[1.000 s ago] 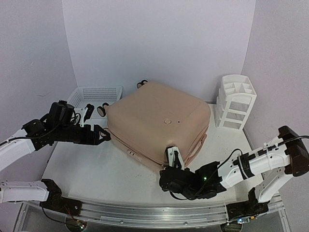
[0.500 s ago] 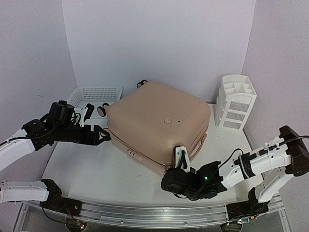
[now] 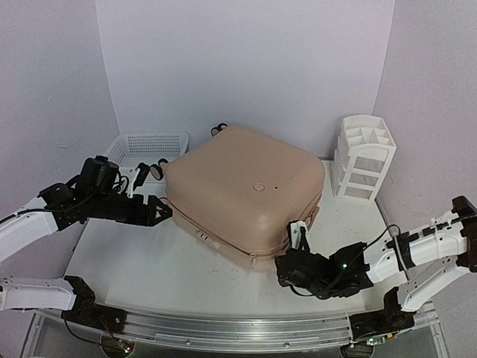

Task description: Open, take out, and arrange the luggage

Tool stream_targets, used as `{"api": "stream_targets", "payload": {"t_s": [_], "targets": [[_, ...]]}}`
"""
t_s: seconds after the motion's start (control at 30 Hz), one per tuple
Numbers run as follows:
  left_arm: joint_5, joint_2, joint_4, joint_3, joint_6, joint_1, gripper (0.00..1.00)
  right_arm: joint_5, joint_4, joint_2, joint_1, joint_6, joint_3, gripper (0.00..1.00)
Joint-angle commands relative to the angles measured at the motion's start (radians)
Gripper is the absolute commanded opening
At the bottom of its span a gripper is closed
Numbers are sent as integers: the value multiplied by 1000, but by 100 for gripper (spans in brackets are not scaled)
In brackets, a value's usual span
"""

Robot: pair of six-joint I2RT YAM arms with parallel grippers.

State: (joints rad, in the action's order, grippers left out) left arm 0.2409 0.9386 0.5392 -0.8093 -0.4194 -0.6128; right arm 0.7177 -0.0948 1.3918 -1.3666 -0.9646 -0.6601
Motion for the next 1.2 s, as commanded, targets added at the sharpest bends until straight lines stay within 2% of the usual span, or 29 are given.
{"api": "stream_targets", "payload": {"t_s": [0.0, 0.17, 0.4, 0.63, 0.83, 0.97, 1.03, 1.1, 1.17], "targets": [[44, -3, -67, -9, -20, -2, 92, -34, -99, 38, -12, -1, -25, 51], [54, -16, -87, 11, -29, -2, 92, 3, -117, 98, -56, -20, -81, 64], [62, -14, -89, 24, -28, -2, 92, 85, -111, 156, -80, -122, -137, 66], [71, -14, -91, 24, -9, -2, 92, 127, 22, 257, -80, -242, -254, 67], [71, -11, -93, 29, 3, -3, 92, 191, 144, 317, -80, -432, -302, 56], [67, -3, -97, 33, 12, -2, 92, 195, 148, 371, -80, -417, -359, 56], [64, 1, -99, 34, 17, -2, 92, 193, 154, 399, -80, -406, -402, 52], [63, 5, -99, 33, 23, -2, 92, 200, 162, 411, -80, -409, -417, 38], [61, 4, -99, 33, 26, -3, 92, 209, 167, 408, -77, -414, -416, 19]]}}
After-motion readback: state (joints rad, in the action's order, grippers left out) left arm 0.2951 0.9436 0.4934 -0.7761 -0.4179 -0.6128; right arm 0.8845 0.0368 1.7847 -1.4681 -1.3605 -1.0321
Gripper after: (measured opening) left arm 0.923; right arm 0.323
